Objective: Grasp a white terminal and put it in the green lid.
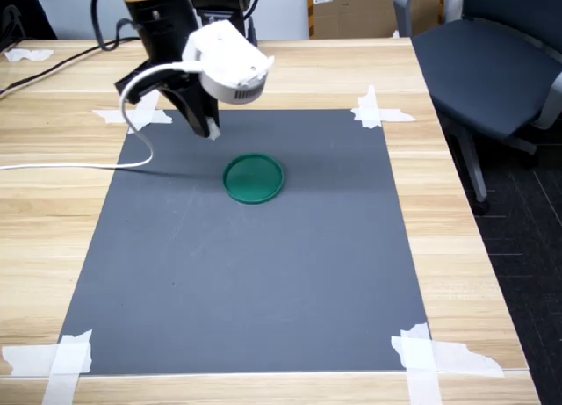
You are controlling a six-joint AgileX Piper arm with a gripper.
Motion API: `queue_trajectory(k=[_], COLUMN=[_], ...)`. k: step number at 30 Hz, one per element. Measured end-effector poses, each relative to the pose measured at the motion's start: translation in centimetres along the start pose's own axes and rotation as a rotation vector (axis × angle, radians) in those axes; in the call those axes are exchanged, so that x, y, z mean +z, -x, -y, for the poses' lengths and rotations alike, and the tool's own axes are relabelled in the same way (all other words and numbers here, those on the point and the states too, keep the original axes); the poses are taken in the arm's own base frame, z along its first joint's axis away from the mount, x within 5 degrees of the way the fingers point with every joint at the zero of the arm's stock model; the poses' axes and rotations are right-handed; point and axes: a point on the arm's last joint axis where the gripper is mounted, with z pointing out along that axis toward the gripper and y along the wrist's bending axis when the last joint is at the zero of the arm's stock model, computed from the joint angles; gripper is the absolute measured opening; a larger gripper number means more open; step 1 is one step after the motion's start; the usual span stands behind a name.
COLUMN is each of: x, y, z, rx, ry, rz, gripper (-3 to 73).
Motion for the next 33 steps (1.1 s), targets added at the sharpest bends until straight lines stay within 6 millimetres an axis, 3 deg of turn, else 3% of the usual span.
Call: queue_trajectory(k=[15, 25, 33], x=[1.2, 4.1, 4.6], y=[3.9, 4.4, 4.7], z=[-4.2, -3.9, -3.6], rx=[-0.109, -0.077, -0.088], ry=[-0.028, -0.031, -0.043], rz=[-0.099, -0.194, -0.178], gripper=[7.1, 7.1, 7.3])
